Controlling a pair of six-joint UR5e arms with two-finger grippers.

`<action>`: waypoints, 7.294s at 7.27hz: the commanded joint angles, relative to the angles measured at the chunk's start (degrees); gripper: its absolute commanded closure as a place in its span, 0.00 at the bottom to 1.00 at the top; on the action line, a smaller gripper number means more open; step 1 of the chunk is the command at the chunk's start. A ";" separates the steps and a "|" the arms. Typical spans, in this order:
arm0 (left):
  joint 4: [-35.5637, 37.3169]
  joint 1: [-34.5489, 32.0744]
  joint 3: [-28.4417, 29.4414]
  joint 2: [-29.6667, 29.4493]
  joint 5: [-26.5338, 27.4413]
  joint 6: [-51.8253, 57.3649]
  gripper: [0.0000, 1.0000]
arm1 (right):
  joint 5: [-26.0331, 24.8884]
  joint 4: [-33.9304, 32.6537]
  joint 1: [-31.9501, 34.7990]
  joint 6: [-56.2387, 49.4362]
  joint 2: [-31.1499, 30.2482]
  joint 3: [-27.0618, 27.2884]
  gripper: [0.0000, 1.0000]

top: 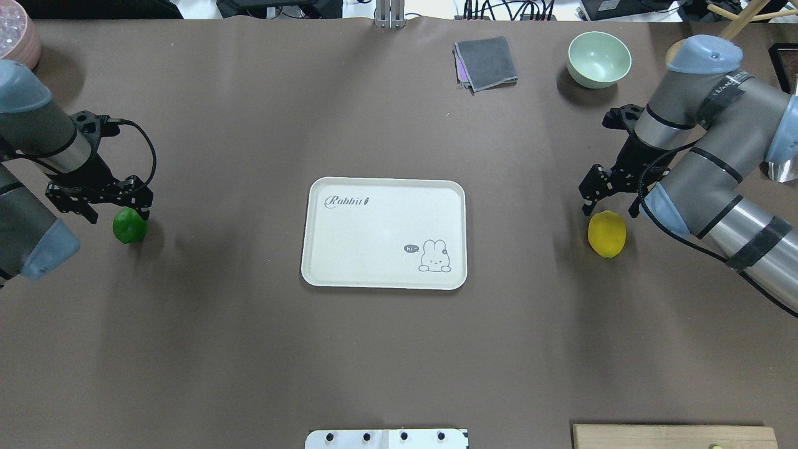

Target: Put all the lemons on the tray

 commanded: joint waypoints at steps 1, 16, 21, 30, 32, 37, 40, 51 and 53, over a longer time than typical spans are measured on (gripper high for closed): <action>-2.95 0.75 1.17 0.28 0.20 -2.06 0.12 | 0.13 -1.71 -0.95 0.00 -0.11 -0.06 0.03; 38.18 -21.13 -12.45 -11.23 -2.97 21.84 1.00 | 6.90 -2.78 -3.39 6.15 24.14 -13.23 0.91; 38.62 -20.43 -8.24 -16.86 -2.79 21.84 1.00 | 3.65 0.91 -8.95 5.71 26.26 -15.26 0.86; 39.32 -12.22 -14.38 -22.83 -1.14 11.60 1.00 | 4.07 8.39 -6.78 5.80 27.93 -20.09 0.00; 38.54 -3.51 -13.86 -26.96 4.24 1.85 1.00 | 8.90 8.48 1.29 4.49 24.79 -19.57 0.00; 23.54 13.39 2.37 -36.37 14.16 -16.30 1.00 | 10.86 8.30 19.15 1.23 11.35 -17.99 0.01; 14.74 17.78 9.94 -36.64 16.96 -20.50 1.00 | 9.45 8.22 19.61 -3.17 4.75 -10.81 0.01; 13.75 1.42 -3.04 -14.71 9.93 2.88 0.03 | -9.27 4.96 27.40 -17.89 -21.82 12.72 0.00; 13.31 -5.64 -2.87 -9.25 7.15 11.95 0.02 | -9.27 4.96 29.71 -19.52 -21.12 9.36 0.00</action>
